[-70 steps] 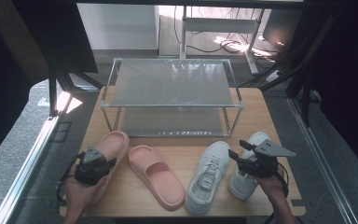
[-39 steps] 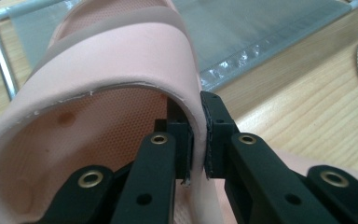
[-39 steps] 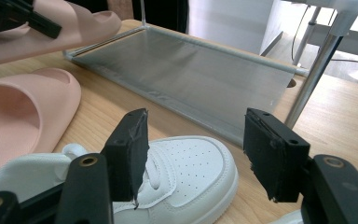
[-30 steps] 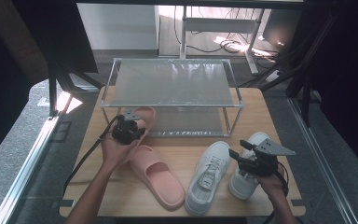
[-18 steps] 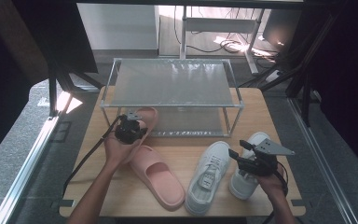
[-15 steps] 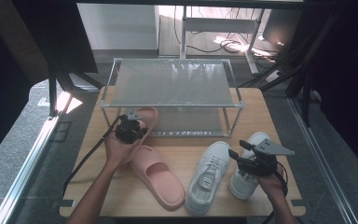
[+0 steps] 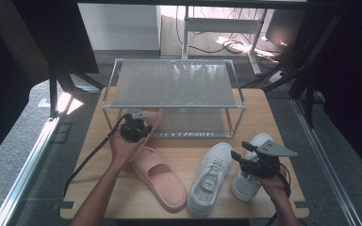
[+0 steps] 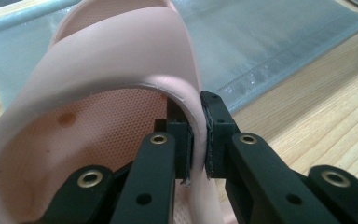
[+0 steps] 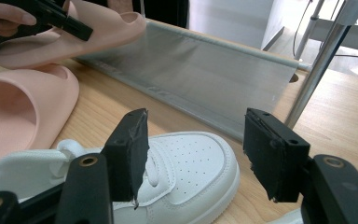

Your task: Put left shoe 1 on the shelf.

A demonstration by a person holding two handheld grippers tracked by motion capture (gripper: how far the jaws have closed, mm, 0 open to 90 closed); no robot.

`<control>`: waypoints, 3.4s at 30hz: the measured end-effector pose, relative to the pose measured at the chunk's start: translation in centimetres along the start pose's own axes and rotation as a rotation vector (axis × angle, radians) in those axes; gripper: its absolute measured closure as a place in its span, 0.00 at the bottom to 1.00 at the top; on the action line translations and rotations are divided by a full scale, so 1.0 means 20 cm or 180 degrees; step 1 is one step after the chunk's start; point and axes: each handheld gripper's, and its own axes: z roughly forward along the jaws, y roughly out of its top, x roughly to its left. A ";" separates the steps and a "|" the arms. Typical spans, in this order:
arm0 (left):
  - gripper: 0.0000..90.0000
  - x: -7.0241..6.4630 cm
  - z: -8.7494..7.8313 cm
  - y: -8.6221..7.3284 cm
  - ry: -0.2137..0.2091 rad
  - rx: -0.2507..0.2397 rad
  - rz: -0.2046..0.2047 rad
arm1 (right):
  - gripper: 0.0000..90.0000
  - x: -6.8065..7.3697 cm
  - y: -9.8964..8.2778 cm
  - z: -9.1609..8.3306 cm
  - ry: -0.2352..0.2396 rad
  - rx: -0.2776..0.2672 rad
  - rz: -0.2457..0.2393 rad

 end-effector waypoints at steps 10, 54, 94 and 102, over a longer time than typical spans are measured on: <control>0.92 -0.01 0.05 0.02 -0.0006 0.0027 0.0008 | 0.46 0.00 0.00 0.00 -0.0004 -0.0002 0.0003; 0.99 -0.01 -0.36 -0.30 -0.0028 -0.0285 -0.0006 | 0.46 0.00 0.01 -0.02 -0.0032 -0.0028 -0.0003; 0.99 0.07 -0.30 -0.41 -0.0105 0.0007 -0.0109 | 0.46 0.00 0.00 -0.01 -0.0031 -0.0001 -0.0013; 0.99 0.08 -0.23 -0.36 -0.0191 0.0046 -0.0143 | 0.46 0.00 0.00 -0.01 -0.0033 -0.0004 -0.0015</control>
